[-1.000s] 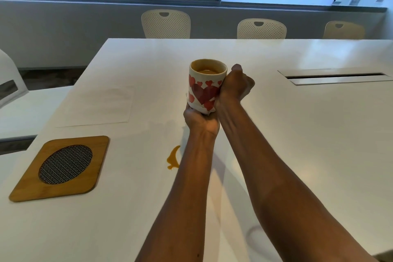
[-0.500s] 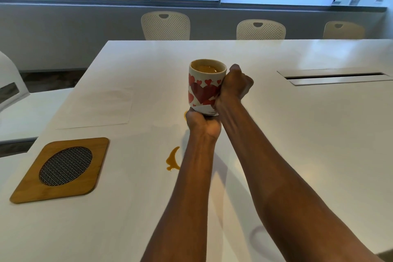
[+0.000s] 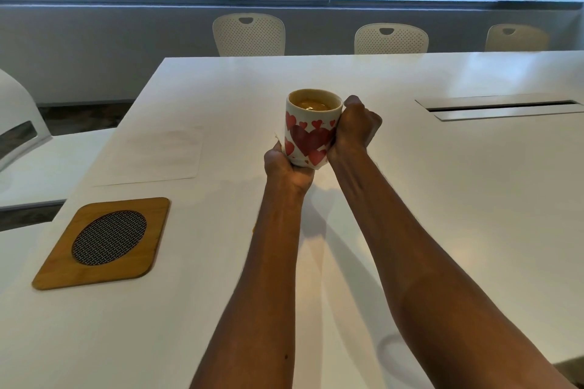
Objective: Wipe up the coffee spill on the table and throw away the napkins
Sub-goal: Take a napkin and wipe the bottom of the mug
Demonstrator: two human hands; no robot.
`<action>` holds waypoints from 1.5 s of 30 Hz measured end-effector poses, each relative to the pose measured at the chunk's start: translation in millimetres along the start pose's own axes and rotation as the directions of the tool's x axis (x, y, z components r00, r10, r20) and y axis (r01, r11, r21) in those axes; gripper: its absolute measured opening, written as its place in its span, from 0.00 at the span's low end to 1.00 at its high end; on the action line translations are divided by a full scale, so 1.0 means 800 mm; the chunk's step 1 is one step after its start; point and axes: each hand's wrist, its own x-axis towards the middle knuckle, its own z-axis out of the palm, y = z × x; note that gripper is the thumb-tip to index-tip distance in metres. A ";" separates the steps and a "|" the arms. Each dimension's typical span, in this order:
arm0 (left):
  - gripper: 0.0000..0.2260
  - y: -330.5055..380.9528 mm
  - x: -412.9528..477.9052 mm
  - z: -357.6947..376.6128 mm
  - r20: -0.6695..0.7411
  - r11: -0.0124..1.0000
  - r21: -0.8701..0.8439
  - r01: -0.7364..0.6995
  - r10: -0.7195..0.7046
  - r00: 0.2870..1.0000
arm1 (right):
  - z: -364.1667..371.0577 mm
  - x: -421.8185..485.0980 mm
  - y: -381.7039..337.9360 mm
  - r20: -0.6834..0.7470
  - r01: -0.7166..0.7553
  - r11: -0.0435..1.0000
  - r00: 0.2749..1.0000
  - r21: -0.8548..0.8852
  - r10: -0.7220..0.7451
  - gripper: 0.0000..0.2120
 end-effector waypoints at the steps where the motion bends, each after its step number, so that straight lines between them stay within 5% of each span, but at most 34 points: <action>1: 0.19 0.002 0.001 -0.001 -0.009 0.999 0.036 -0.003 0.003 1.000 | 0.000 0.000 -0.001 0.005 0.001 1.000 1.000 -0.005 -0.001 0.18; 15: 0.19 0.035 0.017 -0.008 -0.013 0.952 0.305 0.018 -0.015 1.000 | -0.006 0.000 -0.005 0.073 0.000 1.000 0.997 -0.016 0.001 0.16; 24: 0.14 0.075 0.052 -0.016 -0.040 0.901 0.406 -0.150 0.182 0.982 | -0.021 0.012 0.000 0.081 -0.047 0.999 0.996 0.028 0.044 0.14; 26: 0.12 0.079 0.066 -0.020 -0.088 0.749 0.637 -0.181 0.304 0.948 | -0.025 0.017 0.003 0.082 -0.046 0.999 0.996 0.027 0.043 0.13; 29: 0.15 0.069 0.084 -0.029 0.021 0.282 0.944 -0.173 0.472 0.882 | -0.027 0.025 0.003 0.069 -0.043 0.998 0.997 0.037 0.040 0.13; 35: 0.19 0.037 0.110 -0.053 0.394 -0.417 0.873 -0.253 0.297 0.870 | -0.030 0.039 -0.002 0.057 -0.025 0.999 0.998 0.032 0.023 0.13; 40: 0.24 0.027 0.119 -0.088 0.259 -0.724 0.658 -0.206 -0.039 0.965 | -0.028 0.047 -0.007 0.051 -0.019 1.000 0.999 0.024 0.018 0.12; 45: 0.27 0.030 0.116 -0.083 0.187 -0.740 0.642 -0.200 -0.101 0.977 | -0.025 0.050 -0.009 0.055 -0.011 1.000 0.998 0.011 0.010 0.13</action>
